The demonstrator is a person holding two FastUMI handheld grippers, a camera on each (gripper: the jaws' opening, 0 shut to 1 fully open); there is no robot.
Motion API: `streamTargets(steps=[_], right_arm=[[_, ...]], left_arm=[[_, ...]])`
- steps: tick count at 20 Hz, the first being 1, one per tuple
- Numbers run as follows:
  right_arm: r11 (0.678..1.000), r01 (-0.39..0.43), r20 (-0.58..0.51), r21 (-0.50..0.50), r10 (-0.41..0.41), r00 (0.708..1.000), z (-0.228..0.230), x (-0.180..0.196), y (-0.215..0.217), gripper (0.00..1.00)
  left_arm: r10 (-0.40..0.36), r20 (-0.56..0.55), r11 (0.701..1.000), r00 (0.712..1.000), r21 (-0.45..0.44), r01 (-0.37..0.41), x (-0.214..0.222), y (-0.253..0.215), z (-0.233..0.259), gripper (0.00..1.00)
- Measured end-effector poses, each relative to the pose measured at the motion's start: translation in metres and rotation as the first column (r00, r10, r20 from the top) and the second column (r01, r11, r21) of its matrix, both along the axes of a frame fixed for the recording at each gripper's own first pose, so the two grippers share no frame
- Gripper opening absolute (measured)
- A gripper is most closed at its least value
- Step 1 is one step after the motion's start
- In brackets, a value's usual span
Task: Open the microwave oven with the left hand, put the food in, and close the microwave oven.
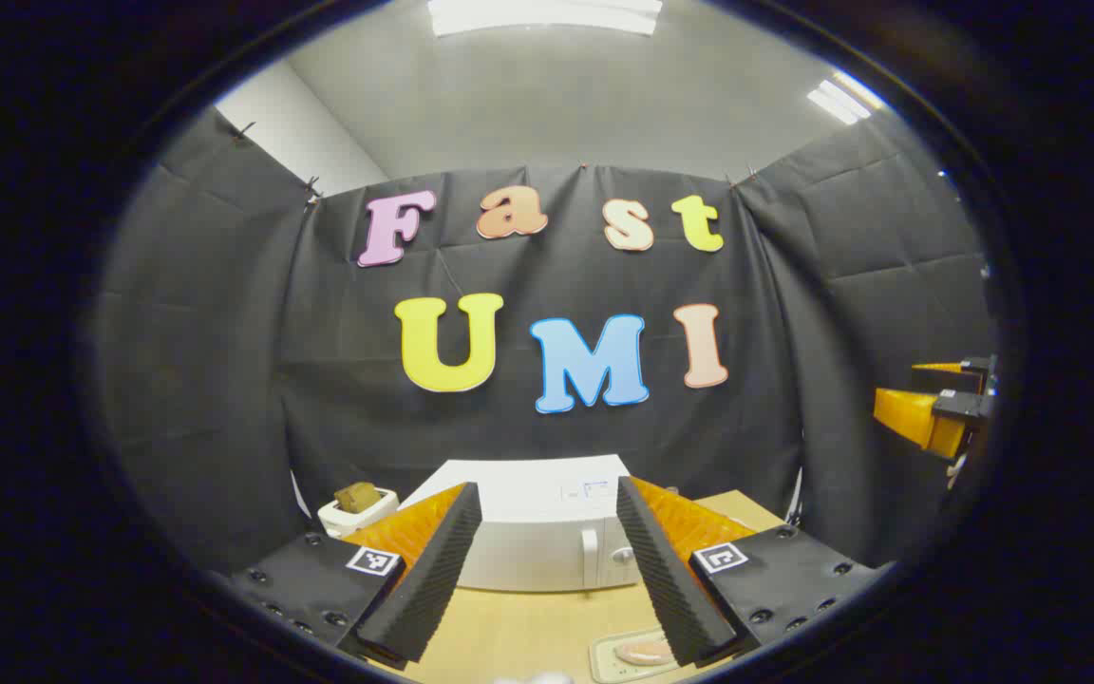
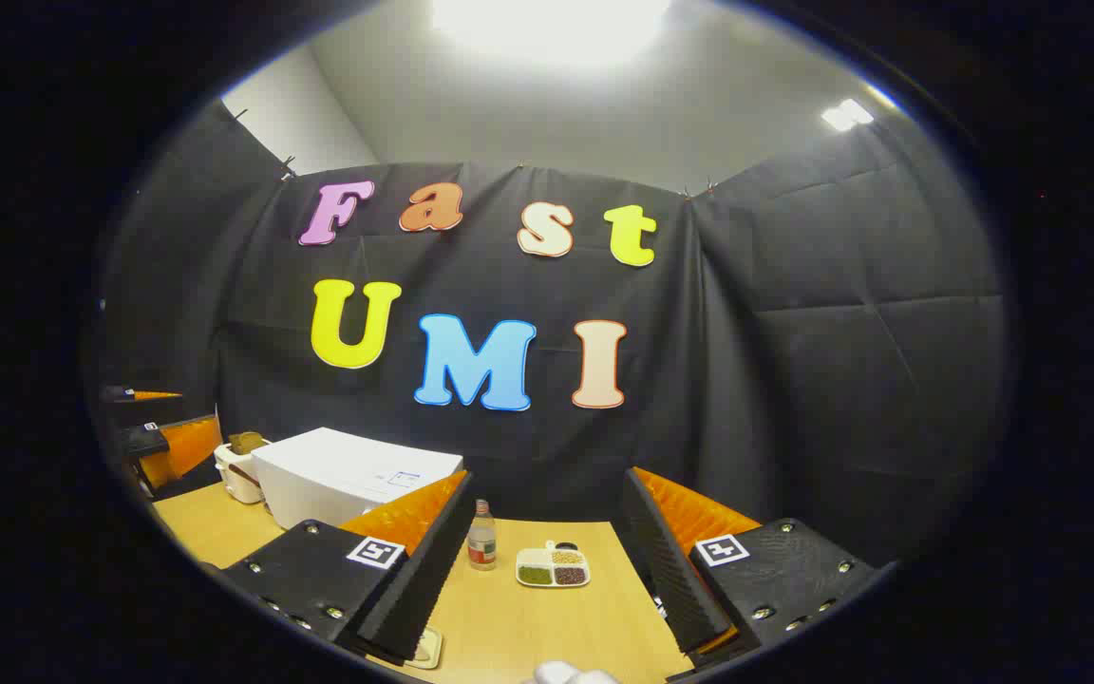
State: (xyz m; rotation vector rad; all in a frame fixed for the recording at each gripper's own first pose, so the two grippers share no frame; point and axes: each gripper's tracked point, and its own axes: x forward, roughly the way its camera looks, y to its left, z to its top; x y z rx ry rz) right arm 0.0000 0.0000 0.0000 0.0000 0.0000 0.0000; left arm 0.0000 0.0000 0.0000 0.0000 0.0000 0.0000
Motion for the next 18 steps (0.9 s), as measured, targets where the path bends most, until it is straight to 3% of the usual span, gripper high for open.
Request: streamTargets(steps=[10, 18], right_arm=[[0.999, -0.038, -0.030, 0.010, 0.038, 0.999, 0.000, -0.009, 0.057, 0.95], [0.999, -0.049, -0.034, 0.011, 0.049, 0.998, 0.002, -0.002, 0.071, 0.95]], left_arm=[[0.005, -0.012, 1.000, 1.000, -0.018, -0.005, -0.009, 0.042, -0.019, 0.96], [0.033, -0.023, 0.999, 0.999, 0.009, -0.032, 0.006, 0.061, -0.038, 0.96]])
